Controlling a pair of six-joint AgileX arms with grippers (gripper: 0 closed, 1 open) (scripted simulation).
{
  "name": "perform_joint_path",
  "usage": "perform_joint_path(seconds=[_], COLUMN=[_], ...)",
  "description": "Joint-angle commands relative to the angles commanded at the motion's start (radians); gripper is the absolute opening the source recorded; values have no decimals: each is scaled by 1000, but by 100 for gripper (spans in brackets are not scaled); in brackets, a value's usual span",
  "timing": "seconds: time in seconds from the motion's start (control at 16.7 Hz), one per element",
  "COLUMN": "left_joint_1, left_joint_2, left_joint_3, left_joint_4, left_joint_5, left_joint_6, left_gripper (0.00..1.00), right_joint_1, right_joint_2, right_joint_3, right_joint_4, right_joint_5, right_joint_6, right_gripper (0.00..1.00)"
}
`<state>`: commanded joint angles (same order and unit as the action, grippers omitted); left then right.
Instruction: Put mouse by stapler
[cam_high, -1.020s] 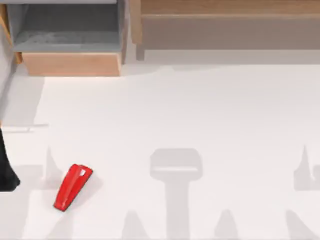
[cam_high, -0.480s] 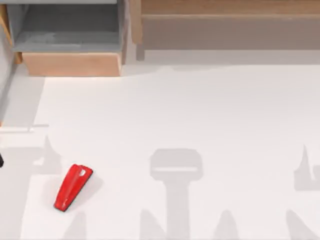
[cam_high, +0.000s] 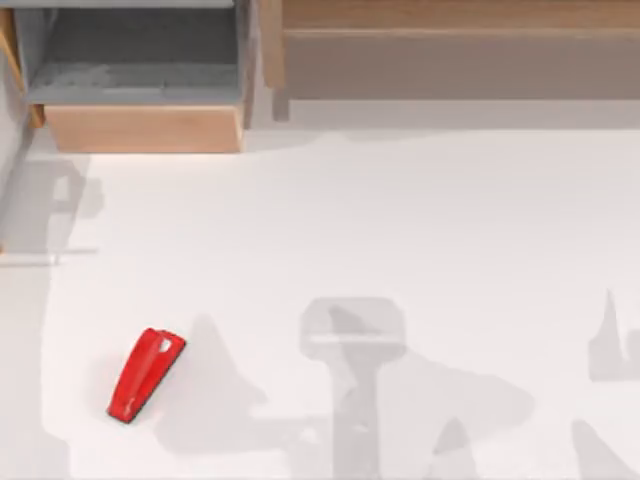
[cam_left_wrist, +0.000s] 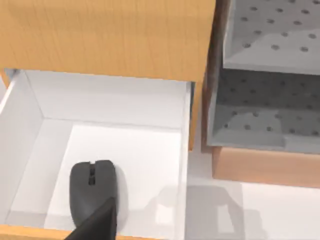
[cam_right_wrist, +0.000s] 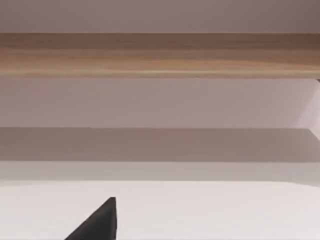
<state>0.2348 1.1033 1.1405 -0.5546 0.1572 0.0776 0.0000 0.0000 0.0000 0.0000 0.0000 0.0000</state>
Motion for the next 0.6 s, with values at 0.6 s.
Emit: perform_joint_path(seconds=[0.6], left_joint_1=[110], left_joint_2=[1109], left_joint_3=[1022], left_joint_4=[-558], left_joint_5=[-49], left_joint_6=[19], left_gripper=[100], right_joint_1=[0], right_joint_2=[0], right_joint_3=[0], right_joint_4=[0], right_joint_5=[0], right_joint_6=[0], right_gripper=[100])
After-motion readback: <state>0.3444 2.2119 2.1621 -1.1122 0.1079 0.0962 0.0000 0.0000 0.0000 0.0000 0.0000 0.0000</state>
